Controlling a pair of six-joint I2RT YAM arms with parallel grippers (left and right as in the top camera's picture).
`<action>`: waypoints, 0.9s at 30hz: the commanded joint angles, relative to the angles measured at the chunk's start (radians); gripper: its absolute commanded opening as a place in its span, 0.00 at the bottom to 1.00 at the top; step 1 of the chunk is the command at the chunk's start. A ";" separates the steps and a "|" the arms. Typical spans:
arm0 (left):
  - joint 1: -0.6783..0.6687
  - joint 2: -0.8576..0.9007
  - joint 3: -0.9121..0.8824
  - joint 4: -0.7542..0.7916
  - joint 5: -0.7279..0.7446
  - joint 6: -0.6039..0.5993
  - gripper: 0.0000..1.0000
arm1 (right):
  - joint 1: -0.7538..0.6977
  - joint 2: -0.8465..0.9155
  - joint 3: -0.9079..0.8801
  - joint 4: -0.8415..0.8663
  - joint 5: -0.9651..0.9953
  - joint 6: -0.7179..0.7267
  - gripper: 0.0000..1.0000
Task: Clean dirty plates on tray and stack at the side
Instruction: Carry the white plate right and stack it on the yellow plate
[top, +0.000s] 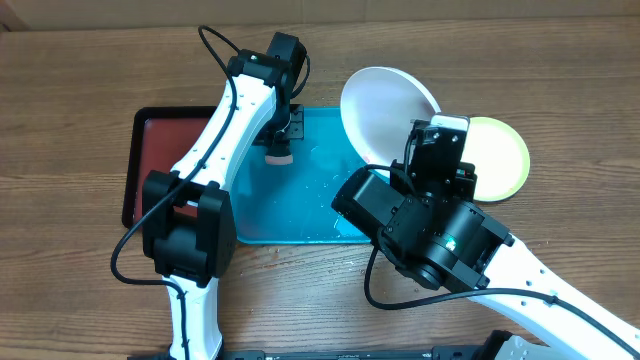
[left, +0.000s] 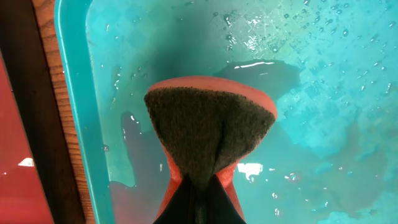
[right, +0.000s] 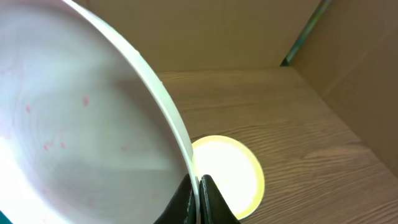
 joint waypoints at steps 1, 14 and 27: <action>0.006 -0.008 -0.004 0.002 0.015 -0.010 0.04 | -0.020 -0.063 0.040 0.027 -0.031 0.063 0.04; 0.006 -0.008 -0.004 0.007 0.015 -0.010 0.04 | -0.769 -0.167 0.040 0.100 -0.861 -0.219 0.04; 0.004 -0.008 -0.004 0.007 0.015 -0.010 0.04 | -1.343 0.183 0.024 0.119 -1.337 -0.435 0.04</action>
